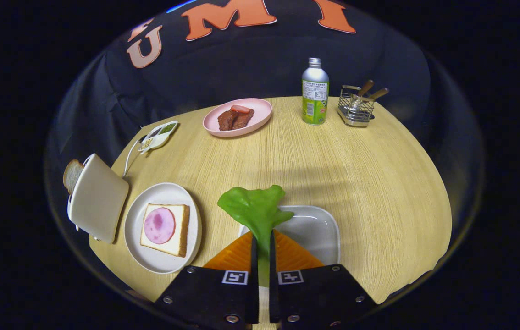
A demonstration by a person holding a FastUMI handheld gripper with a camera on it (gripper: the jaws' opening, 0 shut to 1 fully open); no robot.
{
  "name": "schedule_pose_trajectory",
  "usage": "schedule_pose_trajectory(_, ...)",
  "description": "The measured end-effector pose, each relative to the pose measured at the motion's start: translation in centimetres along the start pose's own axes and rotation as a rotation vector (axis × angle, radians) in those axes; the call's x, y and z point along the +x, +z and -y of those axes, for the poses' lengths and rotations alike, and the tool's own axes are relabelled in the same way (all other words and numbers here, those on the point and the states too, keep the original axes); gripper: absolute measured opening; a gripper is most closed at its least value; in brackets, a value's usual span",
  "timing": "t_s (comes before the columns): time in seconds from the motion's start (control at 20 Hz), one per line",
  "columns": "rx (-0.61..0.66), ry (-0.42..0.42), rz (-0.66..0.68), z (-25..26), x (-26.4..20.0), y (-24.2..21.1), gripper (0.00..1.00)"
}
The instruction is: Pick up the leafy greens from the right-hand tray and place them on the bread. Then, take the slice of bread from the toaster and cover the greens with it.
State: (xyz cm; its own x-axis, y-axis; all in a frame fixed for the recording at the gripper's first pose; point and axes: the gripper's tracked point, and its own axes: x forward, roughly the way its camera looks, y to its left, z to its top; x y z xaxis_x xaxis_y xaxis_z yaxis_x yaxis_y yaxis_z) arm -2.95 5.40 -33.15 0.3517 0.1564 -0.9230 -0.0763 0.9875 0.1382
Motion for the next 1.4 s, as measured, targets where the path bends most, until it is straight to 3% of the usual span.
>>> schedule_pose_trajectory(0.45, -0.102, 0.202, 0.043, -8.7, -0.7, 1.1, 0.09)
schedule_pose_trajectory(1.2, -0.132, 0.317, 0.001, -15.5, 2.6, 0.0, 0.09)
schedule_pose_trajectory(1.4, -0.127, 0.317, -0.012, -16.3, 3.8, -0.3, 0.20)
